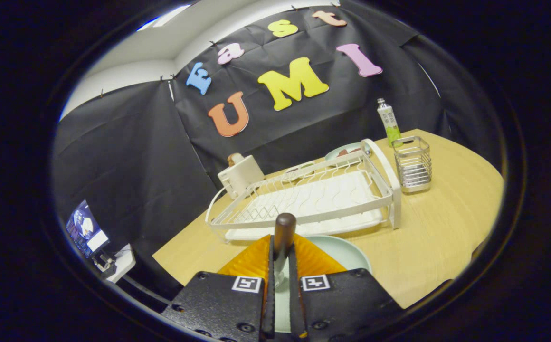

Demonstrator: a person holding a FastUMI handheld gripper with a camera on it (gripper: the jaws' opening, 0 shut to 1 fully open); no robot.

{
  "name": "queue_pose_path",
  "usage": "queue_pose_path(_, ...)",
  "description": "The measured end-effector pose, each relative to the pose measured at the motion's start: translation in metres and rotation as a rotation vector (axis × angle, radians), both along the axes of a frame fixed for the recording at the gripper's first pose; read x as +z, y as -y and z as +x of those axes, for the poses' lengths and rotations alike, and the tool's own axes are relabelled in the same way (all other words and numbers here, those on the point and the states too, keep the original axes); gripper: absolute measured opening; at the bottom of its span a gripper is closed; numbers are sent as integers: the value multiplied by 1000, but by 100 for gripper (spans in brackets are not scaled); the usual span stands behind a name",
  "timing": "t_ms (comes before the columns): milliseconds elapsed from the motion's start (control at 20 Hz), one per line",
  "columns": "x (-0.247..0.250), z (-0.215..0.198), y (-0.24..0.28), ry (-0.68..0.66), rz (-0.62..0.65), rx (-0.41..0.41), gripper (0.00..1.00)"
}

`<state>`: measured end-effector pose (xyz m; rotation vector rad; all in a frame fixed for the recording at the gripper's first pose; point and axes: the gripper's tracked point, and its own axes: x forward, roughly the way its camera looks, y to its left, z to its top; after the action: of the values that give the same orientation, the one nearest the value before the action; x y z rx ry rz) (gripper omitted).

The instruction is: Take the plate from the dish rack, then take the spoon from the basket and place it into the plate.

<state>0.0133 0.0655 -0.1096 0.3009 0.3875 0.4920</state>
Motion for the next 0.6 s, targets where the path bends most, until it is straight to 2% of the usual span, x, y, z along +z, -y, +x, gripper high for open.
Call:
queue_pose_path(200, -1, 3, 15, 13, -15, -54, 40)
queue_pose_path(350, 3, 9, 33, 35, -26, -127, 74)
queue_pose_path(450, 12, 11, 44, 71, -36, -179, 81)
queue_pose_path(600, 29, 6, 57, 156, -115, -230, 90)
